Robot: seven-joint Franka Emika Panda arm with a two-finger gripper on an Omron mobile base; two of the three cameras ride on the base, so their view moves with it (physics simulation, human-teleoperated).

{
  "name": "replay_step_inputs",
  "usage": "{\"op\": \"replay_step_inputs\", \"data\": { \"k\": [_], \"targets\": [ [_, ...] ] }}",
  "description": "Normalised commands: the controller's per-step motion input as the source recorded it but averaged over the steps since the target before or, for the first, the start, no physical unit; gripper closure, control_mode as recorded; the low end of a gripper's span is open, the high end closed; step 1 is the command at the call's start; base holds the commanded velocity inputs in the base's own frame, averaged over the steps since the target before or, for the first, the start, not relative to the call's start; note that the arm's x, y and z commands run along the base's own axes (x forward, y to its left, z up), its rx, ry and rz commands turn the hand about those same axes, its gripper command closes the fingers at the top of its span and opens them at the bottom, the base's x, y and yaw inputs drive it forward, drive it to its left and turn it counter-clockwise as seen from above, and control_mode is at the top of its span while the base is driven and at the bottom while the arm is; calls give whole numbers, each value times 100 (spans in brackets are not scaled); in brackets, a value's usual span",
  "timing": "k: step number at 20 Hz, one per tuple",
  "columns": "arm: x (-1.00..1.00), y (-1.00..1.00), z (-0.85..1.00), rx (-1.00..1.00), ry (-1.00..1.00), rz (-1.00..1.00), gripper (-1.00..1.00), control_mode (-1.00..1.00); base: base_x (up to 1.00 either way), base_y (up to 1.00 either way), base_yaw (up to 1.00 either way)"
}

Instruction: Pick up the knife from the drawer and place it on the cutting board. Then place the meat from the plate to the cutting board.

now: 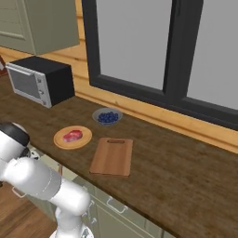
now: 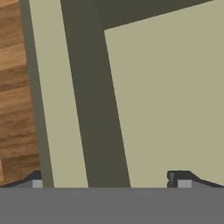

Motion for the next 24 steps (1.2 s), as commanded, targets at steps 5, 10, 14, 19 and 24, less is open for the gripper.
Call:
{"op": "replay_step_inputs", "data": {
  "k": [5,10,14,19,24],
  "targets": [
    [-85,96,-15,-1,6,0,-100,-100,0,0,0],
    [-100,99,-15,0,3,0,-100,-100,0,0,0],
    [-100,100,-10,-3,2,1,-100,-100,0,0,0],
    [-100,99,-3,-3,4,1,-100,-100,0,0,0],
    [-69,14,45,-2,0,0,-100,-100,0,0,0]
  ]
}}
